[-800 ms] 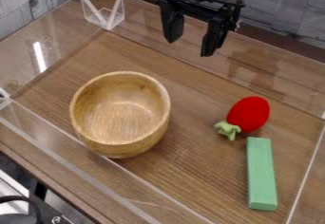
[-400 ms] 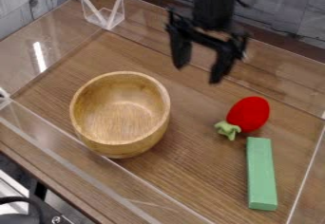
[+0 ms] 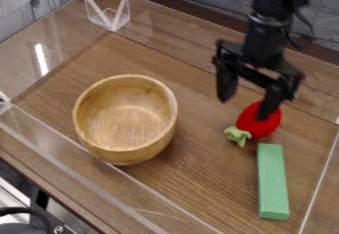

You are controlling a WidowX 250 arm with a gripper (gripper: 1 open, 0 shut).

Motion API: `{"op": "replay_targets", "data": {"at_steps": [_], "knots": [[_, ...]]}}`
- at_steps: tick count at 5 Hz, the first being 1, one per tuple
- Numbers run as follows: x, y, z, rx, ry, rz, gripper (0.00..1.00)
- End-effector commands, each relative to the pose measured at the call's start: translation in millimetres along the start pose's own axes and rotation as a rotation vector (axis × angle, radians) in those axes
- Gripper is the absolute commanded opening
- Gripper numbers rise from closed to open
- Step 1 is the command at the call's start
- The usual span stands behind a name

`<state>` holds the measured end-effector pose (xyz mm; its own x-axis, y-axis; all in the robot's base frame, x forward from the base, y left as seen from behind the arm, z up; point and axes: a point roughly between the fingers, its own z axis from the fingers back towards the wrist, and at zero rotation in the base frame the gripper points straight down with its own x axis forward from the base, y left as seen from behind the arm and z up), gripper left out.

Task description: Move the red fruit to the left side of the table

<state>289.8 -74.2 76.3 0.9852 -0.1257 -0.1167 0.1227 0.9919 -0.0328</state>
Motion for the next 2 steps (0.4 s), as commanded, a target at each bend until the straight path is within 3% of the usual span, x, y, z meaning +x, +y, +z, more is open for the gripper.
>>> {"op": "replay_targets", "data": {"at_steps": [1,2], "knots": [[14.4,-8.2,6.3,-0.002,-0.074,-0.010,1.00],[20.2,-13.5,0.1,-0.004,-0.085,-0.055,1.00]]}}
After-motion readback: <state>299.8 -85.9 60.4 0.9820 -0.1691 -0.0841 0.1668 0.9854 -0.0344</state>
